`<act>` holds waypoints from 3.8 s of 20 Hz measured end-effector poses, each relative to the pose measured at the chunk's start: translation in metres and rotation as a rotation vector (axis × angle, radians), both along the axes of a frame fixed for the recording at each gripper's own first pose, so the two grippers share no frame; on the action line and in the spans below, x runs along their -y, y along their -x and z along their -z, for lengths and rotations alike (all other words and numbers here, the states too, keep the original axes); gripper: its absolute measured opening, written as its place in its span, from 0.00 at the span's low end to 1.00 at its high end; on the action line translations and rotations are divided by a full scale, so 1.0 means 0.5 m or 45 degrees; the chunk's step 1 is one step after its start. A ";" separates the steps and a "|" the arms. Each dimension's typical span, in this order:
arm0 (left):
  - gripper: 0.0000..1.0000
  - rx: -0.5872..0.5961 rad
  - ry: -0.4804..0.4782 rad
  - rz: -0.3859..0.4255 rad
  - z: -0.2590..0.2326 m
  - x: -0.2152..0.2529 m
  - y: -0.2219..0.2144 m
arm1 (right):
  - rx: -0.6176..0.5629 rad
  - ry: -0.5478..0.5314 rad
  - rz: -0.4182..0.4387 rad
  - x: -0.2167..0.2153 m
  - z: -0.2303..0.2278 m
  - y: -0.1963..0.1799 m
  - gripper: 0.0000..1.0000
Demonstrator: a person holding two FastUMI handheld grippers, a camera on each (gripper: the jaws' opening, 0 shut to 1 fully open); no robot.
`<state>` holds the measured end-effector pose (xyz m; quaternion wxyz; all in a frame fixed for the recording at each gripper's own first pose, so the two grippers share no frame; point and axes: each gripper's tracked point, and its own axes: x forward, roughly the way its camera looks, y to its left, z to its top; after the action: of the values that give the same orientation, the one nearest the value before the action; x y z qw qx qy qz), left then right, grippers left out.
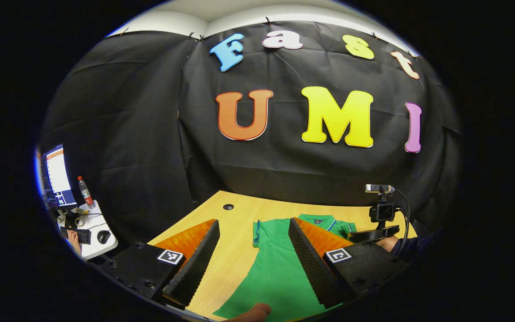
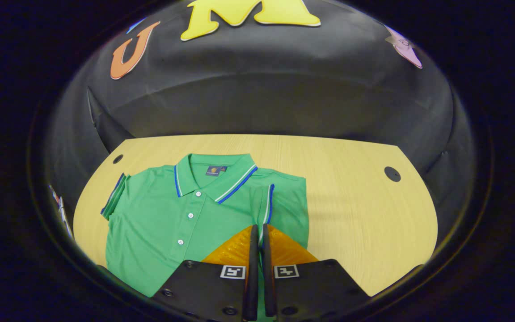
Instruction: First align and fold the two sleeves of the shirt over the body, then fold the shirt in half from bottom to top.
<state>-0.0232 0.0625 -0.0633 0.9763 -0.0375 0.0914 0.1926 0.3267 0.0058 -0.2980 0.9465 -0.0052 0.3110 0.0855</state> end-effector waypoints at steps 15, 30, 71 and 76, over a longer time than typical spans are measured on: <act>1.00 -0.053 -0.013 0.005 0.021 -0.037 0.015 | -0.075 -0.033 -0.098 -0.076 0.048 0.020 0.10; 1.00 -0.093 0.028 0.162 0.114 -0.131 -0.182 | 0.098 -0.066 -0.137 -0.089 -0.135 0.175 0.92; 0.20 -0.746 0.223 0.294 0.558 -0.176 -0.552 | -0.001 -0.081 0.166 0.027 -0.244 0.576 0.96; 0.08 -0.773 0.193 0.298 0.559 -0.175 -0.550 | 0.002 -0.097 0.150 0.030 -0.249 0.574 0.96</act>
<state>0.2520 0.1502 -0.3427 0.9145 -0.0400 0.3957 0.0741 0.0396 -0.0094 -0.1735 0.9497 0.0492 0.3065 0.0414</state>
